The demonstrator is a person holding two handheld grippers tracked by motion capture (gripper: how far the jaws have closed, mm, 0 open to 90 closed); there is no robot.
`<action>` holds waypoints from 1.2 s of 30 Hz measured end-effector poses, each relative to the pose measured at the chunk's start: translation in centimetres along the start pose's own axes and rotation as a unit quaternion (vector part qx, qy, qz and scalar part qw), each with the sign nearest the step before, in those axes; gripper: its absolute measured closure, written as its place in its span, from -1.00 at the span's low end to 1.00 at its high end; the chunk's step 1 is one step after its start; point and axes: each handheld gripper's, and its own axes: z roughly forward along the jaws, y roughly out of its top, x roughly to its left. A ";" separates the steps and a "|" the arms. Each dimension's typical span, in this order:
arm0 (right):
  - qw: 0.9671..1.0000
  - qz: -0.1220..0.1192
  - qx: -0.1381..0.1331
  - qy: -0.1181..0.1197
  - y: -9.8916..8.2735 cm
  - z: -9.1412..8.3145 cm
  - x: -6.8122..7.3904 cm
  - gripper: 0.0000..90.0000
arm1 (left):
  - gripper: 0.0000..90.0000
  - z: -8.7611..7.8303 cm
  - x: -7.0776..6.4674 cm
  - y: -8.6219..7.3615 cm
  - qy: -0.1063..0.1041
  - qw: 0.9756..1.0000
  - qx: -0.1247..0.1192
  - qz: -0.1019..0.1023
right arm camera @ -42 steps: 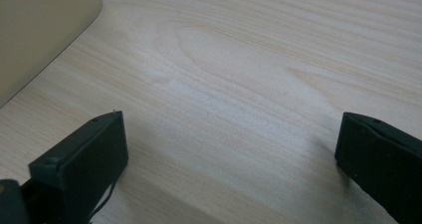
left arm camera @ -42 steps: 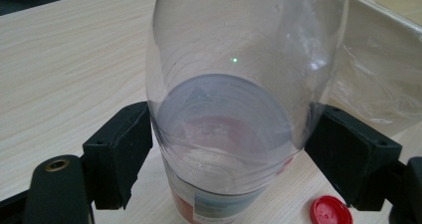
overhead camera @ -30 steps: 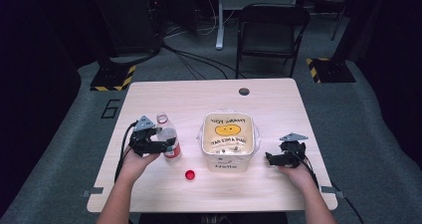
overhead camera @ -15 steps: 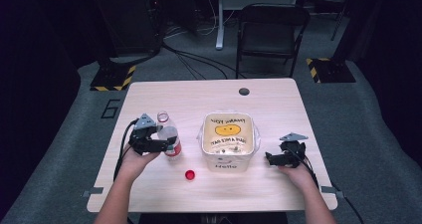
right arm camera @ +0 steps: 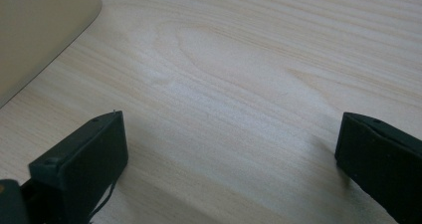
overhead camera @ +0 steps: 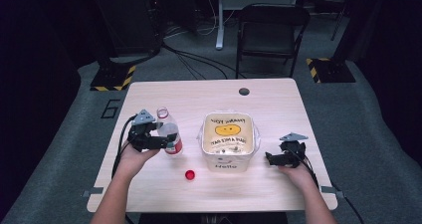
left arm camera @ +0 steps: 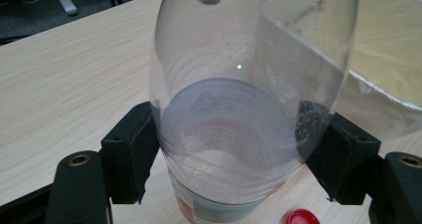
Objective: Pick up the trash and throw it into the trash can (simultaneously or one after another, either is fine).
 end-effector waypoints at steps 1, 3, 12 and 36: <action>1.000 0.000 0.000 0.000 0.0 0.0 0.0 -1.00 | -0.40 -0.1 -0.1 0.2 -0.001 1.000 0.000 0.001; 1.000 0.000 0.000 0.000 0.0 0.0 0.0 -1.00 | -0.40 -0.3 -0.2 0.6 -0.002 1.000 0.002 0.001; 1.000 0.000 0.000 0.000 0.0 0.0 0.0 -1.00 | -0.40 -0.9 -1.0 2.4 -0.013 1.000 0.001 0.010; 1.000 -0.001 -0.003 0.001 0.1 0.1 0.0 -1.00 | -0.40 -2.7 -2.4 7.4 -0.021 0.999 -0.014 0.026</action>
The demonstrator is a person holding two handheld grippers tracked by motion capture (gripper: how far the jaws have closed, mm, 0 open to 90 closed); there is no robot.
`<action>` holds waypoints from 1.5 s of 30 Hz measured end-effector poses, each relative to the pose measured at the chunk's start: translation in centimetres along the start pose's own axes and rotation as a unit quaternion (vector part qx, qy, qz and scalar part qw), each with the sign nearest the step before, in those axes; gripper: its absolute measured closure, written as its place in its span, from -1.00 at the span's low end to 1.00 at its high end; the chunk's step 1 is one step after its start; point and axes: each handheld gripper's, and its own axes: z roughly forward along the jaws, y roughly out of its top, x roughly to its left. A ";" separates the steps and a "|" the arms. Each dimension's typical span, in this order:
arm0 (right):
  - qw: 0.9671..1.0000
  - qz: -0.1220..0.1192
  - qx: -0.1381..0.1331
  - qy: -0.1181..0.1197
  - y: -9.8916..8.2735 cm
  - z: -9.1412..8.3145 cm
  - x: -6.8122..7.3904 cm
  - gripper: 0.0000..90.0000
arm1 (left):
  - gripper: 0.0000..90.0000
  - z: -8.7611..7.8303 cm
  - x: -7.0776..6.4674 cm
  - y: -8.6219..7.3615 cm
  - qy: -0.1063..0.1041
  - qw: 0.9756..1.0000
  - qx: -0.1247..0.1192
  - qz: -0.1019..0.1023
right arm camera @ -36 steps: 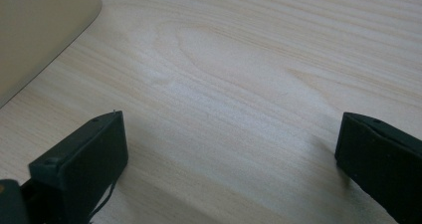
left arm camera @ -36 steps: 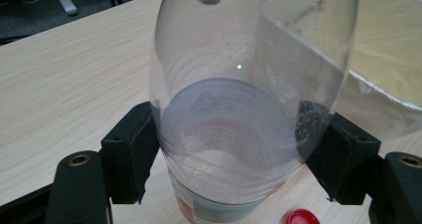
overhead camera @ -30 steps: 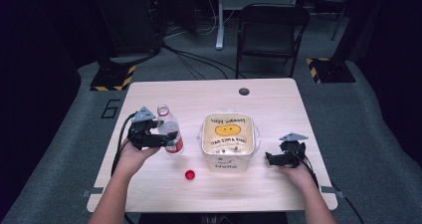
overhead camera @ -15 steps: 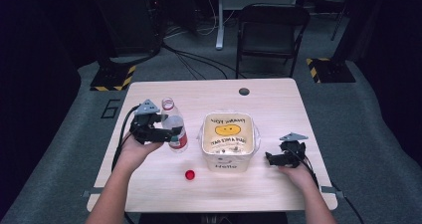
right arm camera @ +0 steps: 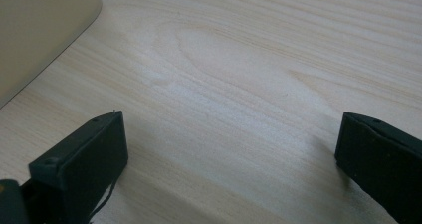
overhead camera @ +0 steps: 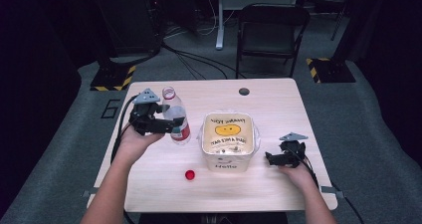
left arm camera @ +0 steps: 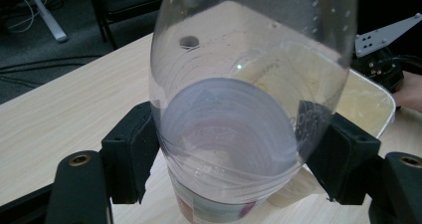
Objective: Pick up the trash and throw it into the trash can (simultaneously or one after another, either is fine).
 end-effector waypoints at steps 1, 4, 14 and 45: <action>1.000 0.000 0.000 0.000 0.0 0.0 0.0 -1.00 | -0.40 0.0 0.0 0.1 0.000 1.000 -0.002 0.001; 1.000 0.001 0.002 0.000 0.0 0.0 0.0 -1.00 | -0.40 -0.2 -0.1 0.6 -0.003 1.000 -0.004 -0.001; 1.000 0.002 0.002 0.000 0.1 0.0 0.0 -1.00 | -0.40 0.2 -1.0 2.7 -0.010 1.000 -0.008 0.008; 1.000 0.000 0.002 -0.001 0.2 0.2 0.0 -1.00 | -0.40 3.2 -3.9 7.5 -0.044 0.998 -0.017 0.034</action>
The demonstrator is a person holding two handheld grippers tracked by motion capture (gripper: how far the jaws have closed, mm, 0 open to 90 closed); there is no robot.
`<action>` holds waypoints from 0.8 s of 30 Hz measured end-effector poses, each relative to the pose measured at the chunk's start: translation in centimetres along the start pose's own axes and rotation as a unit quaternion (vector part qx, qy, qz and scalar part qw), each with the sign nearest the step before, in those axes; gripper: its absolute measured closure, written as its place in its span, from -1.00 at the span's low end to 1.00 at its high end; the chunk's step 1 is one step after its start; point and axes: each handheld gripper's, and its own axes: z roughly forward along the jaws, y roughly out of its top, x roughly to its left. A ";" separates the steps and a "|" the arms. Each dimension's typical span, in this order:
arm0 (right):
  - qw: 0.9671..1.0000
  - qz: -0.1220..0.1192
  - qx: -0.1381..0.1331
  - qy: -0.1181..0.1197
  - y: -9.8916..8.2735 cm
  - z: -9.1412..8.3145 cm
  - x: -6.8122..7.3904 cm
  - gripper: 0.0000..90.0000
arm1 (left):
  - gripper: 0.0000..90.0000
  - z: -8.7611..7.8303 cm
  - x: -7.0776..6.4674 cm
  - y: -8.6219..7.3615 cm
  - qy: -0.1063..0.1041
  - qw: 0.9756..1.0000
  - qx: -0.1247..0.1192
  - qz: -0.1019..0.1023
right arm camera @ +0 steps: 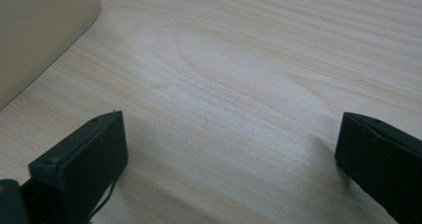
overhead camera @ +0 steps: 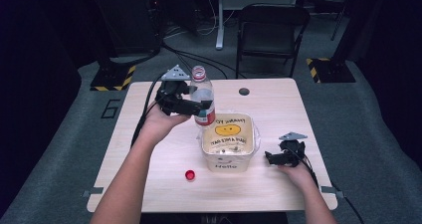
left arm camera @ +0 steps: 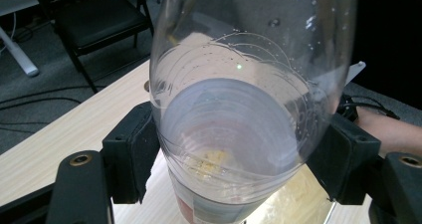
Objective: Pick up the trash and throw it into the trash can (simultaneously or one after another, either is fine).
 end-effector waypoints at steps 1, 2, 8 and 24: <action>1.000 -0.002 0.001 0.001 0.0 0.0 0.0 -1.00 | -0.40 0.2 -0.1 0.1 -0.001 1.000 0.000 0.001; 1.000 -0.002 0.000 0.001 0.0 0.0 0.0 -1.00 | -0.40 0.3 -0.1 0.2 -0.003 1.000 0.000 0.001; 1.000 -0.002 0.000 0.003 0.0 0.0 0.0 -1.00 | -0.40 1.6 -0.2 0.2 -0.002 1.000 0.003 -0.004; 1.000 0.002 -0.001 0.003 0.0 0.0 0.0 -1.00 | -0.40 4.4 -0.3 -0.9 0.002 1.000 0.008 -0.005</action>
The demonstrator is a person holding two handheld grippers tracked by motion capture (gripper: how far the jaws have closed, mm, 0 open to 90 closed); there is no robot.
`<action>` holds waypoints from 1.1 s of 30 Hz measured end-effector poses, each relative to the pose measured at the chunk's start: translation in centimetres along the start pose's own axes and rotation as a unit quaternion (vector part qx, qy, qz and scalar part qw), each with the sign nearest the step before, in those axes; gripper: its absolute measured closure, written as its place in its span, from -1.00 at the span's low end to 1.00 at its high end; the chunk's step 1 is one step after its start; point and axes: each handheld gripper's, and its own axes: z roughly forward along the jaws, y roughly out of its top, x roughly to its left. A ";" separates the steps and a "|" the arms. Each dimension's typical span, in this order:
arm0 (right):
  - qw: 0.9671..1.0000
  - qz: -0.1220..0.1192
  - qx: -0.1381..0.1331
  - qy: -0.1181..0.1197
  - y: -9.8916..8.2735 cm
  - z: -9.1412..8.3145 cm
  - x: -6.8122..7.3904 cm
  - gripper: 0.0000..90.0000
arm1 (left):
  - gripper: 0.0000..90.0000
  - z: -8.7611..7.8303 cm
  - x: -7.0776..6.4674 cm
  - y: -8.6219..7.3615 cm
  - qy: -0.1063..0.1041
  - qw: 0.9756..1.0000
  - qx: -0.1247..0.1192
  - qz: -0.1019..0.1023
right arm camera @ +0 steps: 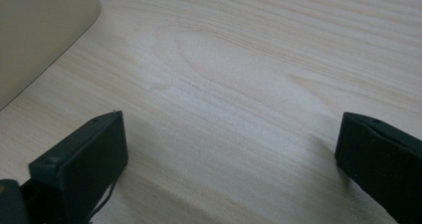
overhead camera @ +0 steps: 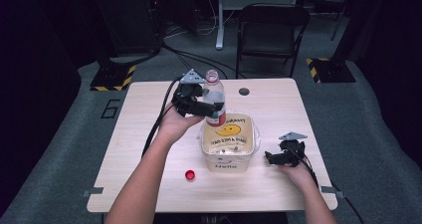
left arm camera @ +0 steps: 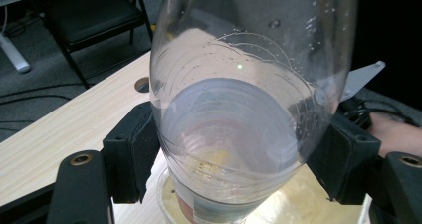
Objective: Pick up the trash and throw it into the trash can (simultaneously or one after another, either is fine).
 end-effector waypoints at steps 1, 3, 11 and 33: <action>1.000 0.000 0.000 0.000 0.0 0.0 0.0 -1.00 | -0.40 0.2 0.0 -0.1 0.001 1.000 0.000 0.000; 1.000 0.000 0.000 0.000 0.0 0.0 0.0 -1.00 | -0.40 0.5 0.1 -0.4 0.002 1.000 0.001 -0.002; 1.000 0.000 0.000 0.000 0.0 0.0 0.0 -1.00 | -0.40 1.7 0.1 -1.5 0.003 1.000 0.002 -0.005; 1.000 0.000 0.000 0.000 0.0 0.0 0.0 -1.00 | -0.40 4.8 0.7 -5.2 0.010 1.000 0.012 -0.020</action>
